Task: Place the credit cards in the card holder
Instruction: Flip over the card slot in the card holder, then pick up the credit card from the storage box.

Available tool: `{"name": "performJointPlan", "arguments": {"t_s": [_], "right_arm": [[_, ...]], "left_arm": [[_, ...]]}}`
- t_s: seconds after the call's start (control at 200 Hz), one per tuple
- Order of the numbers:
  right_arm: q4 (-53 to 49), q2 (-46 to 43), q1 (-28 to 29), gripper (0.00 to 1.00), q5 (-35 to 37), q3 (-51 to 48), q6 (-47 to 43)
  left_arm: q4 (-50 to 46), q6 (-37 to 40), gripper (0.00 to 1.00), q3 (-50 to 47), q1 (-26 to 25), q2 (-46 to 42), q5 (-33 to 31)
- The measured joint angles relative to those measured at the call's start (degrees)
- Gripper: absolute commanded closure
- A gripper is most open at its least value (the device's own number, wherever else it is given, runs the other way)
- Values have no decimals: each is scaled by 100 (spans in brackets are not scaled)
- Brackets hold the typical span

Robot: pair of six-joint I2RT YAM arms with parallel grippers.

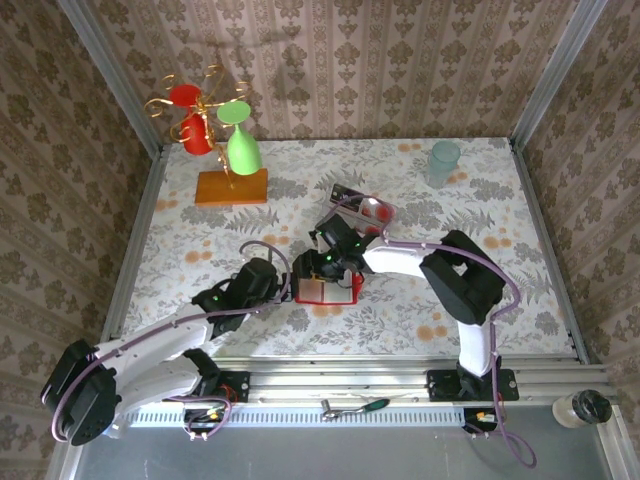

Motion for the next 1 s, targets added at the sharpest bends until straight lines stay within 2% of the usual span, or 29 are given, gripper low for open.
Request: {"name": "performJointPlan", "arguments": {"t_s": [0.44, 0.64, 0.8, 1.0], "right_arm": [[-127, -83, -79, 47, -26, 7, -57], [-197, -507, -210, 56, -26, -131, -195], [-199, -579, -245, 69, -4, -304, -219], [-437, -699, -531, 68, 20, -387, -380]], "left_arm": [[168, -26, 0, 0, 44, 229, 0], [262, -24, 0, 2, 50, 442, 9], [378, -24, 0, 17, 50, 614, 63], [507, -24, 0, 238, 4, 960, 125]]}}
